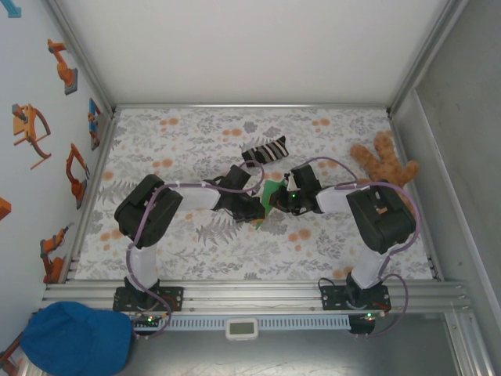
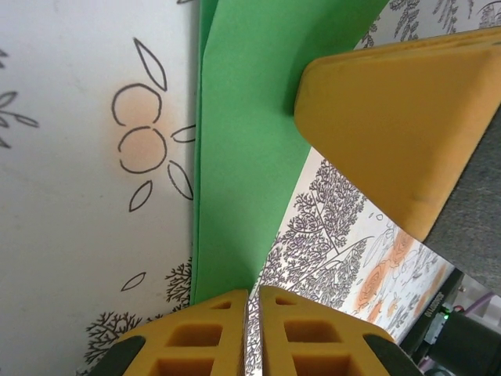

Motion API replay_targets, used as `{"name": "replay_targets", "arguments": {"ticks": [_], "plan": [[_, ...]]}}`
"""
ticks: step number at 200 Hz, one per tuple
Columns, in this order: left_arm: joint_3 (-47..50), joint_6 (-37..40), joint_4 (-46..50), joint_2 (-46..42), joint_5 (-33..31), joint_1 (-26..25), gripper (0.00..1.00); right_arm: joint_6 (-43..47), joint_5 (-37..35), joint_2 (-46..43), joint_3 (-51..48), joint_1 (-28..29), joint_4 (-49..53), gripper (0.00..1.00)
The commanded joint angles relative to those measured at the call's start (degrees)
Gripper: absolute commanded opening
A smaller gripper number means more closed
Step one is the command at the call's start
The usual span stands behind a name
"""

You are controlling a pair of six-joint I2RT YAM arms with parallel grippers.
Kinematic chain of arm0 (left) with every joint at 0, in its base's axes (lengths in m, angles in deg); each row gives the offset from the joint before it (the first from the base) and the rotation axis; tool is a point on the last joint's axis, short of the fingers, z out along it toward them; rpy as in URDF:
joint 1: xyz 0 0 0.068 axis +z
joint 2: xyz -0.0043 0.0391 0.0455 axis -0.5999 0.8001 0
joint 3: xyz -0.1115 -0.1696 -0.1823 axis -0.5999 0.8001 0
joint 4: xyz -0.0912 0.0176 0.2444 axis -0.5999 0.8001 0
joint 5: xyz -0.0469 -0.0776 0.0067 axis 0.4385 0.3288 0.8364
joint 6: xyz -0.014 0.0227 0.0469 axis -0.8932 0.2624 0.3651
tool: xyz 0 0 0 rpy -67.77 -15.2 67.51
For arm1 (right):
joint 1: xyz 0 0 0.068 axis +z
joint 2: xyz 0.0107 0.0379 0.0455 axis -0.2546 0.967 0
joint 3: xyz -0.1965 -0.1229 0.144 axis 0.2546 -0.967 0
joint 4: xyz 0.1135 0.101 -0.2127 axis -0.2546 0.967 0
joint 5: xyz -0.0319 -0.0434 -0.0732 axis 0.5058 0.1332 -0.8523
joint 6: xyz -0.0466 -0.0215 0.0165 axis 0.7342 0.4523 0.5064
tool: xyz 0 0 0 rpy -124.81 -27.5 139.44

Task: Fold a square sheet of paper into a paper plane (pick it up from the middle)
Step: Fold the wing for the fifth time at the center of the table.

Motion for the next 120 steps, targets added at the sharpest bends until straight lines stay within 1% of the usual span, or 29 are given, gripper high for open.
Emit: {"name": "replay_targets", "arguments": {"ticks": [1, 67, 90, 120], "plan": [[-0.6, 2.0, 5.8, 2.0, -1.8, -0.7, 0.12, 0.9, -2.3, 1.1, 0.8, 0.3, 2.3, 0.11], [-0.5, 2.1, 7.0, 2.8, -3.5, -0.8, 0.11, 0.9, 0.4, -5.6, 0.9, 0.3, 1.3, 0.12], [-0.6, 2.2, 6.9, 2.9, -3.6, -0.8, 0.10, 0.4, 1.9, -4.7, 0.7, 0.7, 1.5, 0.11], [-0.4, 1.9, 6.6, 2.9, -3.7, -0.8, 0.10, -0.1, 1.2, -3.8, 0.0, 1.9, 2.0, 0.09]]}}
